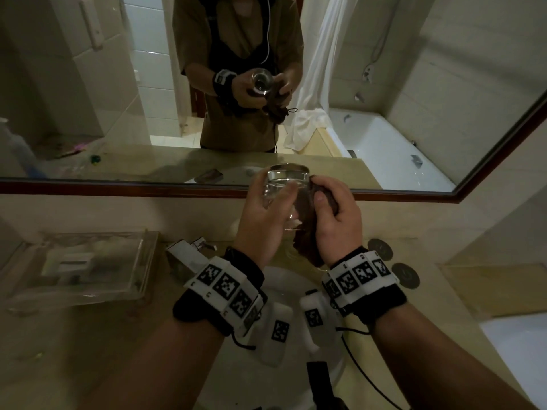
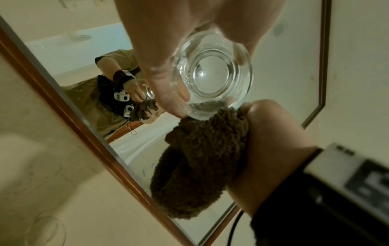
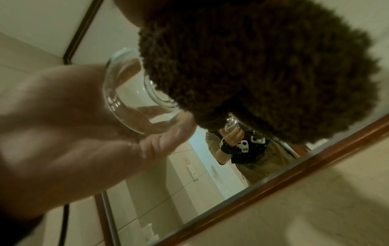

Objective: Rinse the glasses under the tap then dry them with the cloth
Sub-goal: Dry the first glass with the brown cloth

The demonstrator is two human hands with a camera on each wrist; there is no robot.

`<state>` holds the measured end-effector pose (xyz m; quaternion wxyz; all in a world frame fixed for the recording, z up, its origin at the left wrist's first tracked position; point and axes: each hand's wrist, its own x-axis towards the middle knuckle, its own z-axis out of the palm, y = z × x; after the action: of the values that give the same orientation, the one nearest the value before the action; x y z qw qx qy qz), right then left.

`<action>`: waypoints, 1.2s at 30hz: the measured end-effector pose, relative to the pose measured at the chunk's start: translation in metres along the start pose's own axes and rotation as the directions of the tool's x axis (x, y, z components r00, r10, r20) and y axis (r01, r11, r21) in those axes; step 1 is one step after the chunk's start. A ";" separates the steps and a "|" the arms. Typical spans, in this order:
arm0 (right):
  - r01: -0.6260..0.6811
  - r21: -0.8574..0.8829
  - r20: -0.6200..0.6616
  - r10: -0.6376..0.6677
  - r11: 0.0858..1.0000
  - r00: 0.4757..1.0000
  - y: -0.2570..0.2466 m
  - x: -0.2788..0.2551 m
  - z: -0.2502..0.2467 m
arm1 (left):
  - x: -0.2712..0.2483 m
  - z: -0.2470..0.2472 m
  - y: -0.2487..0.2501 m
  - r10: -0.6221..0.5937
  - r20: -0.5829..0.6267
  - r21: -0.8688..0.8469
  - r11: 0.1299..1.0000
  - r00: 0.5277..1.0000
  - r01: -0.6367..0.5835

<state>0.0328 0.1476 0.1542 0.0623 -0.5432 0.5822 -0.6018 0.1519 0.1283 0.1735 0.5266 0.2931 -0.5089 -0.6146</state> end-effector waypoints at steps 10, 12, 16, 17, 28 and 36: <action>0.094 -0.086 -0.033 -0.097 0.992 0.995 -0.006 -0.005 0.001 | 0.002 0.004 -0.002 0.004 0.003 0.028 1.000 1.000 -0.004; 0.061 -0.063 -0.048 -0.064 0.996 0.997 -0.005 -0.002 0.000 | 0.001 0.002 -0.003 0.020 0.034 -0.033 0.999 0.999 -0.019; -0.008 -0.029 -0.044 0.007 1.000 0.999 -0.003 0.002 -0.001 | 0.000 -0.002 -0.009 -0.014 0.078 0.027 1.000 0.997 0.012; -0.009 -0.042 -0.045 0.007 0.999 0.999 -0.004 0.003 0.000 | 0.001 -0.003 -0.009 -0.021 0.069 0.063 0.998 0.997 0.017; -0.098 0.009 -0.055 0.098 0.995 0.994 -0.003 0.003 0.001 | 0.006 0.000 -0.011 -0.030 0.003 -0.036 0.999 1.000 0.030; 0.081 -0.080 -0.073 -0.087 0.994 0.994 -0.011 0.001 0.001 | 0.010 0.002 -0.012 0.004 -0.057 -0.036 0.999 0.998 -0.006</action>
<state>0.0390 0.1494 0.1631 -0.0061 -0.5457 0.5834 -0.6015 0.1433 0.1183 0.1643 0.5476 0.2996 -0.4831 -0.6140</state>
